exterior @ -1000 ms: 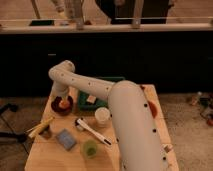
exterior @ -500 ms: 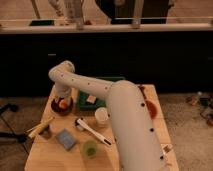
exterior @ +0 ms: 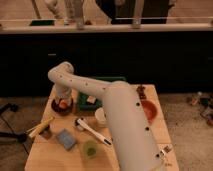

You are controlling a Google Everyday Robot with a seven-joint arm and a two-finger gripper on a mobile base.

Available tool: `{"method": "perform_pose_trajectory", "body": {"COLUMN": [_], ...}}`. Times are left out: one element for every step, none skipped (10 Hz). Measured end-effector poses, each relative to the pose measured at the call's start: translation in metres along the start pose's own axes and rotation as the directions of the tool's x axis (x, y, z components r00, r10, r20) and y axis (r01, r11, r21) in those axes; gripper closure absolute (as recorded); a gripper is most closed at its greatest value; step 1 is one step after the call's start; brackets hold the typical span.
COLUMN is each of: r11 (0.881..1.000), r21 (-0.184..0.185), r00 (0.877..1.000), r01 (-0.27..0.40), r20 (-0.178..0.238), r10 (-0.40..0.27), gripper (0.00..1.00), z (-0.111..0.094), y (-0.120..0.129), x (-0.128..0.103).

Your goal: Place apple in plastic cup

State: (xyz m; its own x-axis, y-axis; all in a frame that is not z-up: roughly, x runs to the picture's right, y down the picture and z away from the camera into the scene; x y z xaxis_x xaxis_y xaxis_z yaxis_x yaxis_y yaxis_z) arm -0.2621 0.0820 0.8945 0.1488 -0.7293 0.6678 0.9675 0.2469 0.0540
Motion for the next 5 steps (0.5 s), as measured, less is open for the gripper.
{"method": "perform_pose_trajectory", "body": {"r11": [1.0,1.0,1.0,1.0,1.0], "r21": [0.004,-0.005,-0.005,-0.005,-0.01], "r00": [1.0,1.0,1.0,0.999,0.999], "r01": [-0.003,-0.006,-0.009,-0.01,-0.012], "r20": [0.009,0.02,0.027,0.033,0.038], "r10": [0.003,0.006,0.009,0.01,0.012], "gripper": [0.24,0.23,0.26,0.37,0.46], "z": [0.004,0.008,0.011,0.015,0.016], "y": [0.001,0.005,0.007,0.007,0.01], "x": [0.0,-0.001,-0.001,-0.002,-0.003]}}
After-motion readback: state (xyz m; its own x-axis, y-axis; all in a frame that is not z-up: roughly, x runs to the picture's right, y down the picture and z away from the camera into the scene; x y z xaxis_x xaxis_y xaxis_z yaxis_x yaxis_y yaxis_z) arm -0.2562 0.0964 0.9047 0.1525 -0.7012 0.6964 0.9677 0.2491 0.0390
